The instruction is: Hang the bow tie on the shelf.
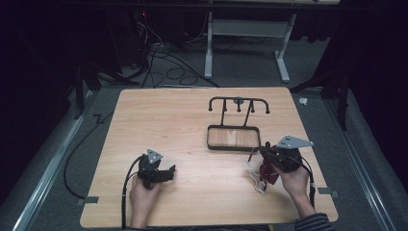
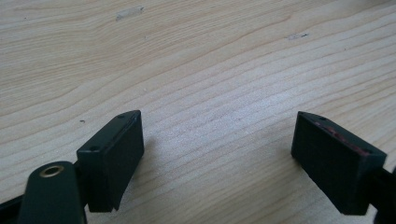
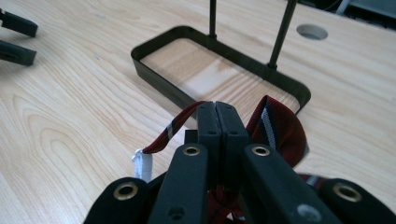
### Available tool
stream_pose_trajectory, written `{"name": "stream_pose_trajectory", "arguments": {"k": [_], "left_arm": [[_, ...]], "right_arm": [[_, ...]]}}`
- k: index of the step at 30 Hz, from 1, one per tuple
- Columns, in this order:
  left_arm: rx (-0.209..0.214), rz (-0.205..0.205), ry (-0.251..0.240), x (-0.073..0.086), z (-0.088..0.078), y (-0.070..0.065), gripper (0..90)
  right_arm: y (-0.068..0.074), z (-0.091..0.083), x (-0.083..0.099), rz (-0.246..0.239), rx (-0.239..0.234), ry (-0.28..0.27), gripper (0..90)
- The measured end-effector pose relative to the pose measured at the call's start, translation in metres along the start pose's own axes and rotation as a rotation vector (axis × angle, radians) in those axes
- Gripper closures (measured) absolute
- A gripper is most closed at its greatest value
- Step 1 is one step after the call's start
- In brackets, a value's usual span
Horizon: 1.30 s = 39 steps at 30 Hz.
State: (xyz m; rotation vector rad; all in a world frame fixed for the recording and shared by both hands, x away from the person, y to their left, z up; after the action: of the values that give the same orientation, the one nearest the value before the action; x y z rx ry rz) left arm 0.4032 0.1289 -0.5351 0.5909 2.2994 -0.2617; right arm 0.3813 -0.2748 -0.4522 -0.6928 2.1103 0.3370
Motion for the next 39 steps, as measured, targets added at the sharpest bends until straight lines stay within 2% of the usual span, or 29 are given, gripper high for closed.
{"name": "stream_pose_trajectory", "arguments": {"k": [14,31,39], "left_arm": [[0.000,0.000,0.000,0.000,0.000,0.000,17.4],[0.000,0.000,0.000,0.000,0.000,0.000,17.4],[0.000,0.000,0.000,0.000,0.000,0.000,17.4]], "right_arm": [[0.008,-0.008,-0.027,-0.049,-0.002,-0.047,90.0],[0.012,-0.010,-0.048,-0.053,-0.020,-0.088,90.0],[0.011,-0.005,-0.058,-0.045,-0.028,-0.102,90.0]]}}
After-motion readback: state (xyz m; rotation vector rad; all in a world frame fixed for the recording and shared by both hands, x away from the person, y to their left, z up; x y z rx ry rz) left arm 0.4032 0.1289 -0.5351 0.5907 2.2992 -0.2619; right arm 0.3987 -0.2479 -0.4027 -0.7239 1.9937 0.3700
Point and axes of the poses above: each handheld gripper's, and its own axes: z roughly forward along the jaws, x roughly out of its underside, y roughly to its left, the point moved 4 cm from there along z, roughly forward along the jaws, and after that the axes turned 2 degrees about y, right-handed, at the moved point
